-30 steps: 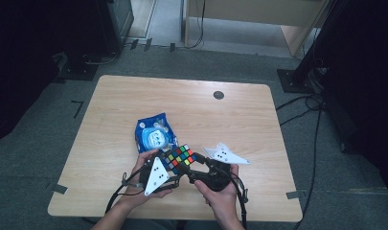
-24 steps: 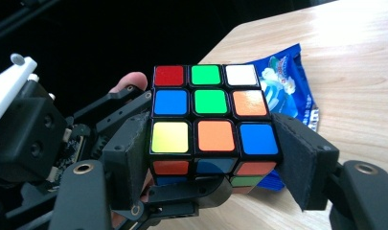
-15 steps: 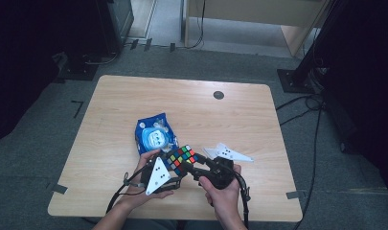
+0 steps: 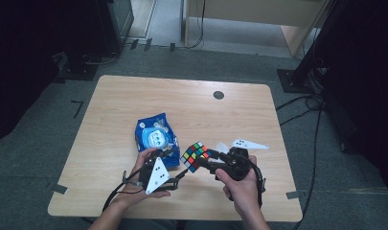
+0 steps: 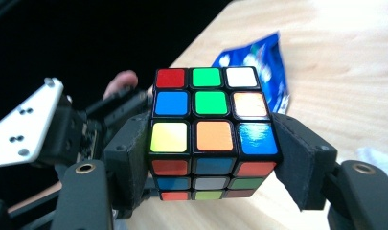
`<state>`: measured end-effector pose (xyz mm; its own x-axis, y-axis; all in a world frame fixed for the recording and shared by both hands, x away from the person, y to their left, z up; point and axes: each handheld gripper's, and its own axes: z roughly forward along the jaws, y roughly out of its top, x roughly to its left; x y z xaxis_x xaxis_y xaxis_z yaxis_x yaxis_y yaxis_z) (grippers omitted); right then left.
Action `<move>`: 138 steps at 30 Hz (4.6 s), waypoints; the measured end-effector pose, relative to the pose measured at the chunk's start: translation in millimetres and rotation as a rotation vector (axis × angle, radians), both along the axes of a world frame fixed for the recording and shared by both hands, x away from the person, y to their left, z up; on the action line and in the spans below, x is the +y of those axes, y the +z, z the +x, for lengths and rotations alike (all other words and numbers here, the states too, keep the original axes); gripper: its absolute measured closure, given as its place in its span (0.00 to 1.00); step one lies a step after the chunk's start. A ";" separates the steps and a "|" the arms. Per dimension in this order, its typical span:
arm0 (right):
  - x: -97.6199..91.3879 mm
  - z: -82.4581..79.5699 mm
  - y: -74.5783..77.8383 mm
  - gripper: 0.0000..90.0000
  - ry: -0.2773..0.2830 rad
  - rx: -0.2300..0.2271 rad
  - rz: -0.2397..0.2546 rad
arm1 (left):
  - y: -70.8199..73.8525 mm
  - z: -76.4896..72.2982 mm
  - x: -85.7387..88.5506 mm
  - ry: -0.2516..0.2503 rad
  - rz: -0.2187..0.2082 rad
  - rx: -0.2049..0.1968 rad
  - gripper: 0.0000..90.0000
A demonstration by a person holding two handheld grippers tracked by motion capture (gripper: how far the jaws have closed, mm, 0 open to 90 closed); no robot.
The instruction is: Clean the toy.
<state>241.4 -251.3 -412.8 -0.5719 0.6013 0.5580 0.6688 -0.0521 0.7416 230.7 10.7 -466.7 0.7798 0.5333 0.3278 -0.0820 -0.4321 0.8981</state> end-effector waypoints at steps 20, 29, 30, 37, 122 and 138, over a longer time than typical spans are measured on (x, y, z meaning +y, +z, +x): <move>10.6 0.7 -2.7 0.39 0.065 0.019 -0.034 | 1.4 -11.5 -11.3 -0.010 0.083 -0.078 0.25; 14.5 1.9 -4.8 0.39 0.079 0.039 -0.050 | 0.9 -16.1 -17.1 -0.036 0.106 -0.091 0.21; 14.9 1.8 -4.8 0.39 0.081 0.041 -0.053 | 0.7 -16.6 -17.8 -0.039 0.103 -0.090 0.21; 18.9 1.7 -5.5 0.39 0.086 0.050 -0.064 | 0.3 -19.7 -20.9 -0.050 0.113 -0.103 0.20; 40.0 -36.4 1.5 0.99 -0.043 -0.455 -0.147 | 14.3 -9.6 1.7 -0.065 -0.097 0.013 0.38; 20.5 -25.7 -4.9 0.99 -0.154 -0.410 -0.207 | 11.1 -4.7 3.0 -0.050 -0.085 0.026 0.38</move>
